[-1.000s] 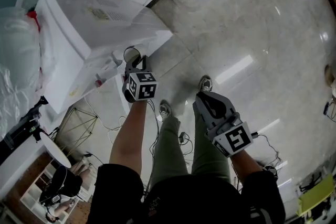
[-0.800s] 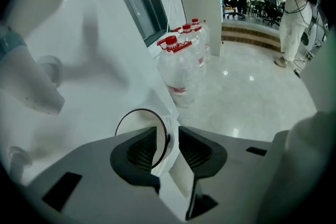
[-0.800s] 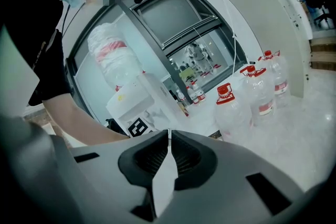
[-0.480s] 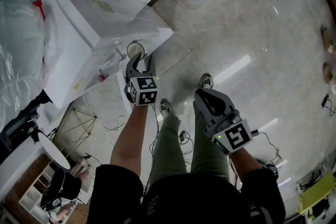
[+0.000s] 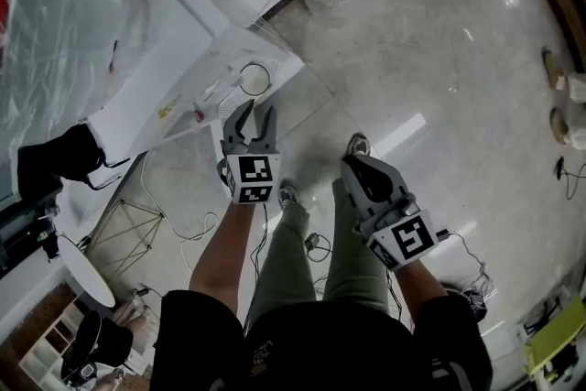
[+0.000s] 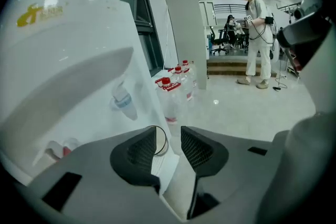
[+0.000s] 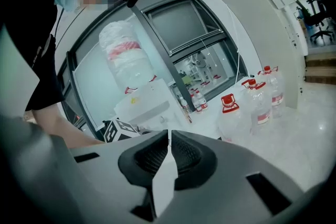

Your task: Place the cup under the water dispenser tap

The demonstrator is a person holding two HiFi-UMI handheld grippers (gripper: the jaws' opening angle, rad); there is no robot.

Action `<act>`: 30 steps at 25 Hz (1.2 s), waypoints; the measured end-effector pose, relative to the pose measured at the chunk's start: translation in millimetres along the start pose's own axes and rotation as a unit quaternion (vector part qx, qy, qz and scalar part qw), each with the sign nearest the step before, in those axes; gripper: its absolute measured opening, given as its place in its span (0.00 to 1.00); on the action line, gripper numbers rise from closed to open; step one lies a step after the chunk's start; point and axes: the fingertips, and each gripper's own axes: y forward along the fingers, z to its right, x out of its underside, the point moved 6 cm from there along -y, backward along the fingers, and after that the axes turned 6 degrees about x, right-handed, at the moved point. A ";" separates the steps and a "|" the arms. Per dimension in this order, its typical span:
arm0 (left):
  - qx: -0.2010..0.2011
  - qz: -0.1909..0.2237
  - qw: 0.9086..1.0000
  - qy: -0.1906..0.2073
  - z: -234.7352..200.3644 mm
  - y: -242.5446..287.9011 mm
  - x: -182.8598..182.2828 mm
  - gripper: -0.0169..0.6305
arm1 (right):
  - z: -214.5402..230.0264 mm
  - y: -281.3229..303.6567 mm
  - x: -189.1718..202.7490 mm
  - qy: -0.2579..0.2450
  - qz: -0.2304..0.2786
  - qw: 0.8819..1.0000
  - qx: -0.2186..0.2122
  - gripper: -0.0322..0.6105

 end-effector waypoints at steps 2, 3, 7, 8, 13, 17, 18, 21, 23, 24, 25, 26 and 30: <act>0.009 0.018 1.000 0.004 -0.8 -22.3 -4.2 0.27 | -20.1 -7.0 -1.0 0.000 0.006 1.000 0.004 0.12; 0.013 0.028 0.999 0.008 -1.2 -33.6 -7.6 0.27 | -29.9 -10.8 -1.7 -0.002 0.008 1.000 0.005 0.12; 0.027 0.075 0.997 0.013 -2.4 -82.4 -23.8 0.19 | -69.9 -21.4 -11.0 -0.010 0.029 1.000 0.007 0.12; 0.031 0.087 0.996 0.014 -2.8 -94.6 -27.8 0.17 | -79.1 -23.4 -14.0 -0.015 0.033 0.999 0.007 0.12; 0.055 0.134 0.989 0.021 -6.6 -159.6 -46.1 0.13 | -121.6 -38.3 -30.2 -0.035 0.044 0.998 0.012 0.12; 0.066 0.169 0.983 0.031 -12.5 -215.3 -62.1 0.11 | -152.8 -58.1 -39.2 -0.042 0.043 0.998 0.028 0.12; 0.066 0.176 0.982 0.034 -13.5 -230.9 -64.4 0.10 | -162.4 -64.6 -39.7 -0.040 0.038 0.998 0.033 0.12; 0.065 0.192 0.979 0.038 -15.4 -273.0 -68.7 0.07 | -185.2 -81.3 -39.8 -0.041 0.032 0.997 0.049 0.12; 0.070 0.201 0.976 0.039 -14.7 -296.7 -72.0 0.06 | -197.6 -90.9 -42.6 -0.044 0.035 0.997 0.057 0.12; 0.074 0.206 0.975 0.040 -13.9 -307.2 -73.8 0.06 | -203.7 -95.3 -44.6 -0.047 0.039 0.996 0.062 0.12; 0.079 0.212 0.973 0.040 -12.8 -316.9 -75.3 0.06 | -209.8 -99.3 -46.5 -0.050 0.042 0.996 0.066 0.12; 0.084 0.219 0.971 0.039 -11.8 -325.9 -75.9 0.06 | -216.0 -103.0 -47.8 -0.054 0.046 0.995 0.069 0.12; 0.092 0.243 0.965 0.032 -11.1 -358.3 -74.5 0.06 | -239.8 -114.0 -52.2 -0.064 0.063 0.993 0.077 0.12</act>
